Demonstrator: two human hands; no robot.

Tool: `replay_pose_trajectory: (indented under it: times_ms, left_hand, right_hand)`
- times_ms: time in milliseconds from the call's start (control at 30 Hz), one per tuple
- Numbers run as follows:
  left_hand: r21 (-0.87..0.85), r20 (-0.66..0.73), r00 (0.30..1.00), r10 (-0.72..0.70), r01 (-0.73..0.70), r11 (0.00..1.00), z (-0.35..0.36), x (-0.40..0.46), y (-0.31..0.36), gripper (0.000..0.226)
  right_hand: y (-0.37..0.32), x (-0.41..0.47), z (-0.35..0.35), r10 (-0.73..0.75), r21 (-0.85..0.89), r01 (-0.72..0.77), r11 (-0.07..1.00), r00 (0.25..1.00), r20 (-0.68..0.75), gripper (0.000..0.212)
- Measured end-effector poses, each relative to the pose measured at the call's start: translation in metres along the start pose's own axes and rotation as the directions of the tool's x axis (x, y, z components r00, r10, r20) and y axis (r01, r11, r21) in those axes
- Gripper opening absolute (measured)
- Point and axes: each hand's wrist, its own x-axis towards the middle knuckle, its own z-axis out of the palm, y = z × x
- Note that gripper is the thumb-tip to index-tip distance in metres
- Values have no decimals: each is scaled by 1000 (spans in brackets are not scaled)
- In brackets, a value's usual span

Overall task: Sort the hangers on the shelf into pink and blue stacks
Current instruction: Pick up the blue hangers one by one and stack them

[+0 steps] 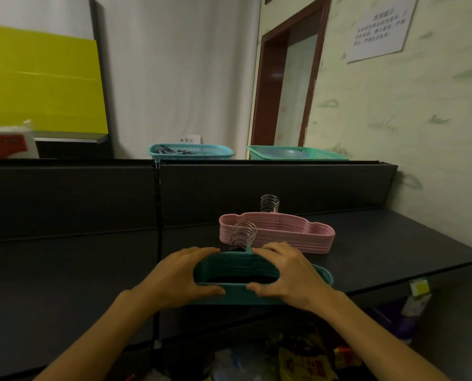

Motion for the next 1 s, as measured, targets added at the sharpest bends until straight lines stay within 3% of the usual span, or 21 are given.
replay_pose_trajectory:
  times_ms: [167,300,500,600,767,1000]
  left_hand:
    - [15,31,999,20,-20,1000,-2,0,0,92]
    - [122,41,999,15,-20,992,-6,2,2,68]
    - [176,71,997,-9,-4,984,-12,3,-1,68]
    - [209,102,995,-8,-14,978,-15,6,2,67]
    - [317,137,991,-12,-32,948,-19,13,8,63]
    - [256,252,967,-45,-21,966,-17,20,12,66]
  right_hand:
    - [0,2,3,22,-22,-21,1000,999,47,100]
    - [0,3,0,60,-30,-58,998,995,74,99]
    - [15,-15,-27,201,-128,-176,976,954,222,94]
    - [21,-21,-40,262,-225,-201,953,922,285,86]
    - [17,-18,-43,245,-267,-172,948,932,267,71]
    - [21,-7,-42,298,-200,-239,950,886,355,70]
